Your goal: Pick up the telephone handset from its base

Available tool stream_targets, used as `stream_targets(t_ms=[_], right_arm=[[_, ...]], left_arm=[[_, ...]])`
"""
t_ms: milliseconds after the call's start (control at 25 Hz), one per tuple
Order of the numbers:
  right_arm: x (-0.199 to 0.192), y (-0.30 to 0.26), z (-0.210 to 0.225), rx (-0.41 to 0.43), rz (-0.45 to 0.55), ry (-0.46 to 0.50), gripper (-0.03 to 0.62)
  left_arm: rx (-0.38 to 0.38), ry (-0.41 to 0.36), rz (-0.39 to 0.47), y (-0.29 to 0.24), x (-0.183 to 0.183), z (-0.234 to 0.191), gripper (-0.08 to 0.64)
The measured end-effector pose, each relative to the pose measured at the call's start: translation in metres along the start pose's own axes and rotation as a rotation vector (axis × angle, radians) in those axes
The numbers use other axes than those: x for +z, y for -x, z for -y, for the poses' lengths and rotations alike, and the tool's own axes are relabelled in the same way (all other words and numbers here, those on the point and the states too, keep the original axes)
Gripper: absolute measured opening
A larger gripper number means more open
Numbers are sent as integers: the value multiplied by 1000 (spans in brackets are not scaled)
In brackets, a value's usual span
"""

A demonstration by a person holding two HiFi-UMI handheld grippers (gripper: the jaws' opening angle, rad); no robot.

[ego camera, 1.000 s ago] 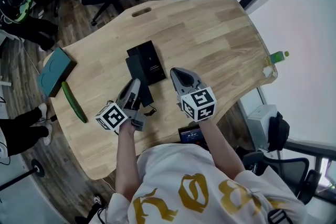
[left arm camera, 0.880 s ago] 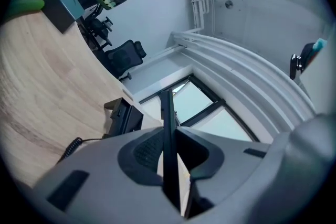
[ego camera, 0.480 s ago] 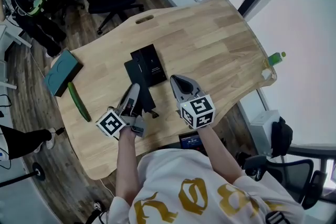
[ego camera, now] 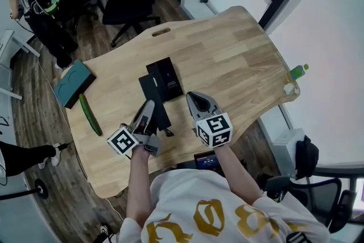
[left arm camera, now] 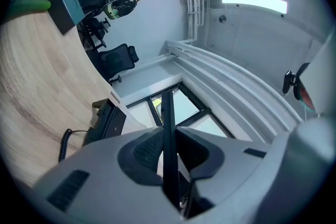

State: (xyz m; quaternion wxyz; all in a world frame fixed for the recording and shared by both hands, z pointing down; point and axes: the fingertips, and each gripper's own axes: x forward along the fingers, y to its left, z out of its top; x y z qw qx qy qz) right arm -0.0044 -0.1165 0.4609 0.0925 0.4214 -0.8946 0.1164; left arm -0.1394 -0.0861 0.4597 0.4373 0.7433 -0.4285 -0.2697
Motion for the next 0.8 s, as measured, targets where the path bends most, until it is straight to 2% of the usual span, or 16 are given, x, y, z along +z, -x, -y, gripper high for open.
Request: stream_targets(t_ms=[360,800], right_arm=[[-1,1,0,0,-6,0,5],[2,-1,1,-5,7,23,5]], left_arm=[[5,68,11,3,-3,-4,77],[-8,105,15,0,-2,-4,77]])
